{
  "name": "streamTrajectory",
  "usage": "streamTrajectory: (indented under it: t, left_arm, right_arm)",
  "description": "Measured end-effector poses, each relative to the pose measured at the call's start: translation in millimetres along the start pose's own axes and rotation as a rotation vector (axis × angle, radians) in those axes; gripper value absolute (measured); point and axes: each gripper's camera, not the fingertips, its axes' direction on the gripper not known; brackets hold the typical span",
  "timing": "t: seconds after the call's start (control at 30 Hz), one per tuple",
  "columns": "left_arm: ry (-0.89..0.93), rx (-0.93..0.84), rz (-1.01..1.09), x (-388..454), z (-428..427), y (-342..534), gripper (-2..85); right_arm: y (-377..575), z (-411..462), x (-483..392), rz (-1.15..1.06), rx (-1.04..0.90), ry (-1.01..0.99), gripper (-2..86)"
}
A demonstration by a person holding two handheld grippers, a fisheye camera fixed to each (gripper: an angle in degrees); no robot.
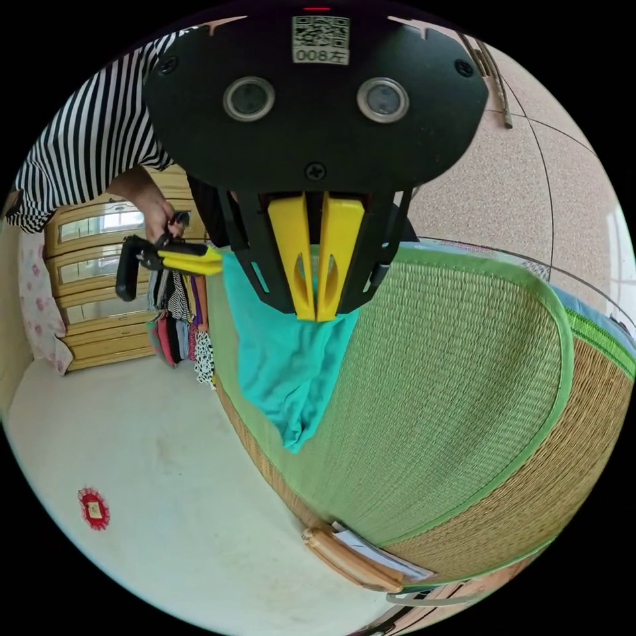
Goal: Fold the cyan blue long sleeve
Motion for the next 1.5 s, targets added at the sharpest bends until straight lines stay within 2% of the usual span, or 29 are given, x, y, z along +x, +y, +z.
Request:
streamTrajectory:
  t: [0.37,0.63,0.97,1.17,1.3,1.43,1.5]
  left_arm:
    - [-0.096,-0.057,0.038,37,41,20,0.2]
    - [-0.153,-0.085,0.031,45,65,33,0.2]
    - [-0.166,-0.158,0.055,46,107,64,0.1]
    - [-0.154,-0.126,0.043,51,107,79,0.2]
    - [-0.112,-0.08,0.081,60,104,86,0.1]
    - [-0.112,-0.114,0.028,50,126,88,0.1]
    - [-0.138,-0.146,-0.002,38,141,91,0.1]
  right_arm:
    - [26,10,-44,0.041,0.064,0.067,7.6]
    - [49,-17,-62,-0.018,0.074,0.133,1.7]
    - [95,-7,-63,-0.079,-0.005,0.225,1.1]
    - [120,-22,-57,-0.048,-0.002,0.146,0.8]
    - [145,-49,-49,-0.015,0.08,0.063,0.3]
    - [138,-64,-45,-0.04,0.193,-0.017,0.2]
    - [129,-47,-46,-0.076,0.155,0.023,0.2]
